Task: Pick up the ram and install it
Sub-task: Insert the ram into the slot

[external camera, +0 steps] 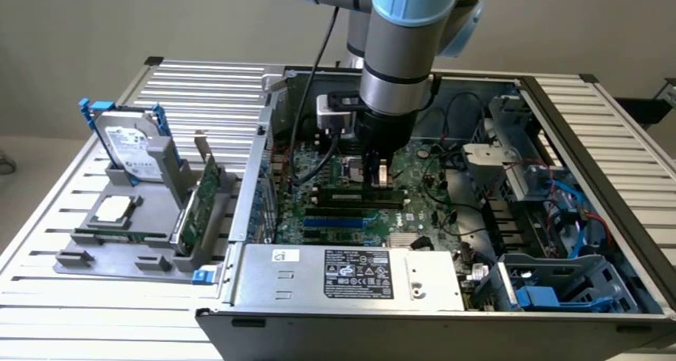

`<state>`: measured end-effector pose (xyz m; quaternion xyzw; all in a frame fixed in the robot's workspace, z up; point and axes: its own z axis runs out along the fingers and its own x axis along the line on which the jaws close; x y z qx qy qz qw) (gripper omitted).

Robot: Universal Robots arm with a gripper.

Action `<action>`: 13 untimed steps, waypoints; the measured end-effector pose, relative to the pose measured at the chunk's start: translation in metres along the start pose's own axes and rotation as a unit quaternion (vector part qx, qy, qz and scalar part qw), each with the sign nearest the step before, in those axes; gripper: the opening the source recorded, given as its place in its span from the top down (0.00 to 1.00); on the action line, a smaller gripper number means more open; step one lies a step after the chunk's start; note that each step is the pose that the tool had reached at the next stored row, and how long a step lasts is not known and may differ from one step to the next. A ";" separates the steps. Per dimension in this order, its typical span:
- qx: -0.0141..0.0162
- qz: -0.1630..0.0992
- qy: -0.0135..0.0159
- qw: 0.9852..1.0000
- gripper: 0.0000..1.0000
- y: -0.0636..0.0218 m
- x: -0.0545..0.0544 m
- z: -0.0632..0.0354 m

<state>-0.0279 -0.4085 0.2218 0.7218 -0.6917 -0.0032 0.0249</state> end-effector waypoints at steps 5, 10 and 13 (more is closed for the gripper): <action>0.000 0.000 0.000 1.000 0.86 -0.0001 0.000 0.0014; 0.000 0.000 0.000 1.000 0.85 -0.0001 0.000 0.0032; 0.000 0.000 0.000 1.000 0.73 -0.0001 0.000 0.0033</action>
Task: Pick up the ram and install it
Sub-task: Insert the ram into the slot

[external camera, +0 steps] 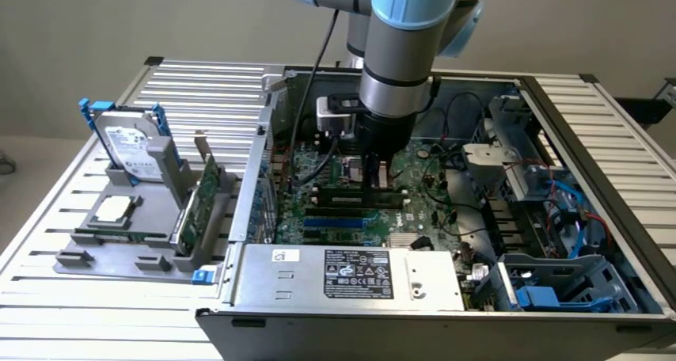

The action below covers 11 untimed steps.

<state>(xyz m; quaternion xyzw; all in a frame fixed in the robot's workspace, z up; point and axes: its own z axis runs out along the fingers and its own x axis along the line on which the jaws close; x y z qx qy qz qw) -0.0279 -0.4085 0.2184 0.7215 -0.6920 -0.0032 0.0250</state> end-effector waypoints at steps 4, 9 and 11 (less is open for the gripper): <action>0.000 0.000 0.000 1.000 0.60 0.0004 0.000 -0.0041; 0.000 0.000 -0.002 1.000 0.60 0.0030 0.001 -0.0215; 0.000 0.000 -0.003 1.000 0.60 0.0044 0.001 -0.0293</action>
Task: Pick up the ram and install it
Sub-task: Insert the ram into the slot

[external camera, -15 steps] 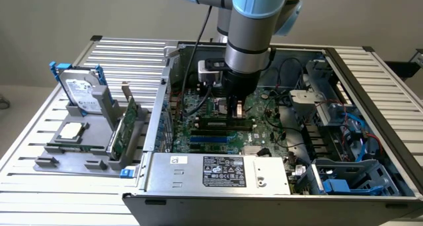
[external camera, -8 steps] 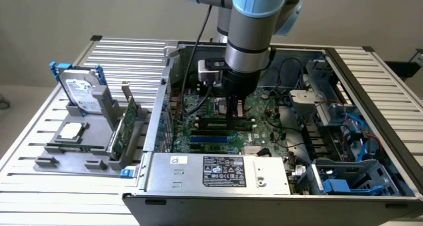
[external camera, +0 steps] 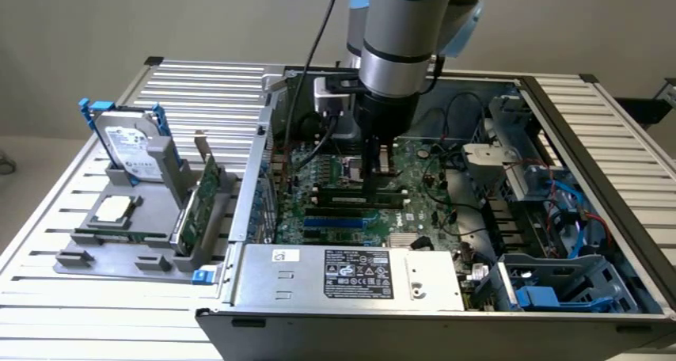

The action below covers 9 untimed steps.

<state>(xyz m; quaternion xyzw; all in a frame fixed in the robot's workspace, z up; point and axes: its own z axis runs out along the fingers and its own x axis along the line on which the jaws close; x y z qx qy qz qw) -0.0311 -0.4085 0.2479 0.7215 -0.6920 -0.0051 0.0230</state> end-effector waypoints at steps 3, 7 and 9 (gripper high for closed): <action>0.000 0.000 -0.001 1.000 0.60 0.0019 0.000 -0.0120; 0.000 0.000 -0.001 1.000 0.75 0.0037 0.000 -0.0214; 0.000 0.000 -0.001 1.000 0.87 0.0038 0.000 -0.0214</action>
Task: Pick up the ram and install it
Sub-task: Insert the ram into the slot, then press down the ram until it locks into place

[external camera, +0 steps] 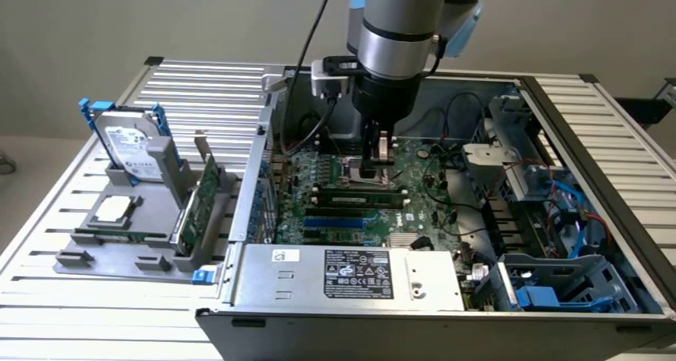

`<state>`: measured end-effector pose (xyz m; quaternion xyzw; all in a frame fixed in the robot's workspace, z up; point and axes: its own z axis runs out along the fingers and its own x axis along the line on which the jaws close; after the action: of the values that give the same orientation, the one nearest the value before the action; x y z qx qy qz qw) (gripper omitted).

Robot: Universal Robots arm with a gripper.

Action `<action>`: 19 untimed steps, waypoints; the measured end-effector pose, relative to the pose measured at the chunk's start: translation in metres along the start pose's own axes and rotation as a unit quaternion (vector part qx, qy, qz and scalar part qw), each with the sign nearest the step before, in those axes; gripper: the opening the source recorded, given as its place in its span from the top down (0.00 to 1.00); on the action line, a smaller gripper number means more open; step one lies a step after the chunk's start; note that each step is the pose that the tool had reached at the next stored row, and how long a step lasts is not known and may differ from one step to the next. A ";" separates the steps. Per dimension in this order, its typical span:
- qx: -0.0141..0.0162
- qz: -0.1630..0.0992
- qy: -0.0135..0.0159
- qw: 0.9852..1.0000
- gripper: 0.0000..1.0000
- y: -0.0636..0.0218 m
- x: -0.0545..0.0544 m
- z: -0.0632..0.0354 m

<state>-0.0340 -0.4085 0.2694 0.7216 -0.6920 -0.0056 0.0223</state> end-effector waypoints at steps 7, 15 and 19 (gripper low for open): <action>0.000 0.000 0.000 1.000 0.89 0.0001 0.000 -0.0001; 0.000 0.000 0.000 1.000 0.89 0.0001 0.000 -0.0001; 0.000 0.000 0.000 1.000 0.89 0.0014 0.000 0.0000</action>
<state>-0.0354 -0.4085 0.2695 0.7215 -0.6921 -0.0055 0.0224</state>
